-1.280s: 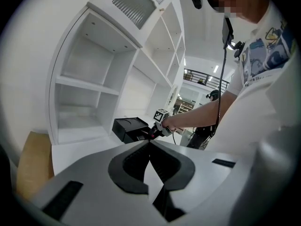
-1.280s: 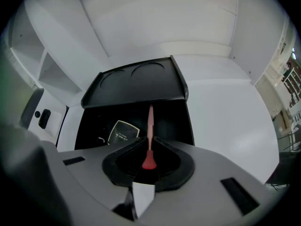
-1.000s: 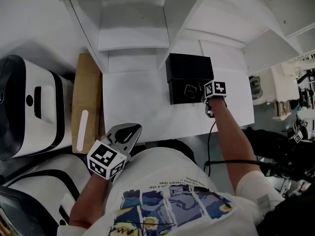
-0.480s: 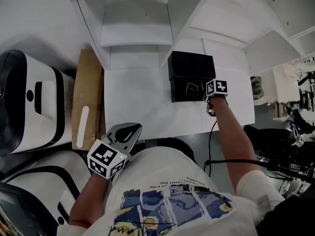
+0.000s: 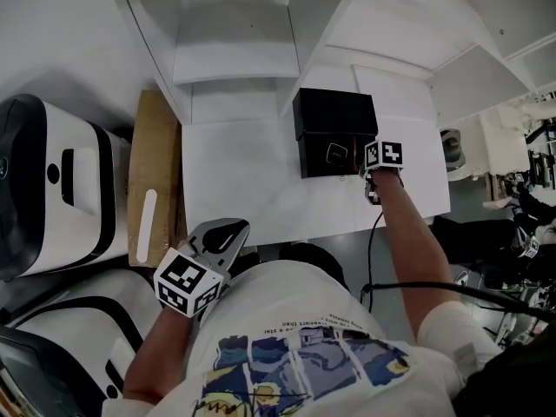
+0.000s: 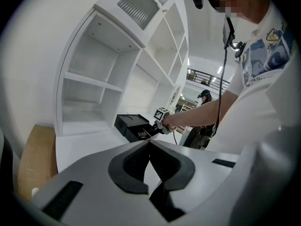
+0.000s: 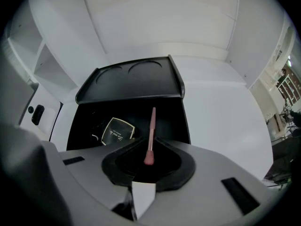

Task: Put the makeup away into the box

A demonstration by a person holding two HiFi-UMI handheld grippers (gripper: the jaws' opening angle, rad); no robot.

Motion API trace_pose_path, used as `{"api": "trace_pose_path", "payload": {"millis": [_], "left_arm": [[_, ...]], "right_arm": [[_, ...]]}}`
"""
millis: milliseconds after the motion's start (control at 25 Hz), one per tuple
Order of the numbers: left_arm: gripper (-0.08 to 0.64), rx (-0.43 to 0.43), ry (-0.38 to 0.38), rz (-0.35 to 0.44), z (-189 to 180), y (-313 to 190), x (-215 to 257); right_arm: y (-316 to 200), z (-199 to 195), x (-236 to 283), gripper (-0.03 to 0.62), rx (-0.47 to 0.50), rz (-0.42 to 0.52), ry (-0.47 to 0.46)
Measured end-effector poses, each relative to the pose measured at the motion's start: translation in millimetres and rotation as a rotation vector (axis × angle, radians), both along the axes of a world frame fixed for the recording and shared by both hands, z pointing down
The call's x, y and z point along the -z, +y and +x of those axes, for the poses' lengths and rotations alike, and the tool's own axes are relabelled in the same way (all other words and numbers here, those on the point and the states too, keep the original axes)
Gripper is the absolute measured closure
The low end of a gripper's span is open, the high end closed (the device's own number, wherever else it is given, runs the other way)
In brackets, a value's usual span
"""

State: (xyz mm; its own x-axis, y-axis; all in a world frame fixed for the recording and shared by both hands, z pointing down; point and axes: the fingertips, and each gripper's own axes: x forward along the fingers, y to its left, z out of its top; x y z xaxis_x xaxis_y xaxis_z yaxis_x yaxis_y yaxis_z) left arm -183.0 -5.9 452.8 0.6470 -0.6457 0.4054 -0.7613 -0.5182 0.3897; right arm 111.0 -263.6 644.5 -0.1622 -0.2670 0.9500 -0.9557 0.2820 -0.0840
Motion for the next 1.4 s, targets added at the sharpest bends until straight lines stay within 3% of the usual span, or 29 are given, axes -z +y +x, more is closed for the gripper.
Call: {"api": "trace_pose_path", "payload": {"millis": [480, 920, 1400], "left_arm": [[0.546, -0.099, 0.019, 0.012, 25, 3, 0], [0.546, -0.169, -0.027, 0.037, 79, 3, 6], [0.546, -0.194, -0.094, 0.037, 206, 16, 13]], "right_arm": [[43, -17, 69, 0.545, 0.051, 0.176, -0.153], [157, -9, 82, 0.566, 0.126, 0.185, -0.322], [228, 38, 102, 0.566, 0.327, 0.241, -0.463]]}}
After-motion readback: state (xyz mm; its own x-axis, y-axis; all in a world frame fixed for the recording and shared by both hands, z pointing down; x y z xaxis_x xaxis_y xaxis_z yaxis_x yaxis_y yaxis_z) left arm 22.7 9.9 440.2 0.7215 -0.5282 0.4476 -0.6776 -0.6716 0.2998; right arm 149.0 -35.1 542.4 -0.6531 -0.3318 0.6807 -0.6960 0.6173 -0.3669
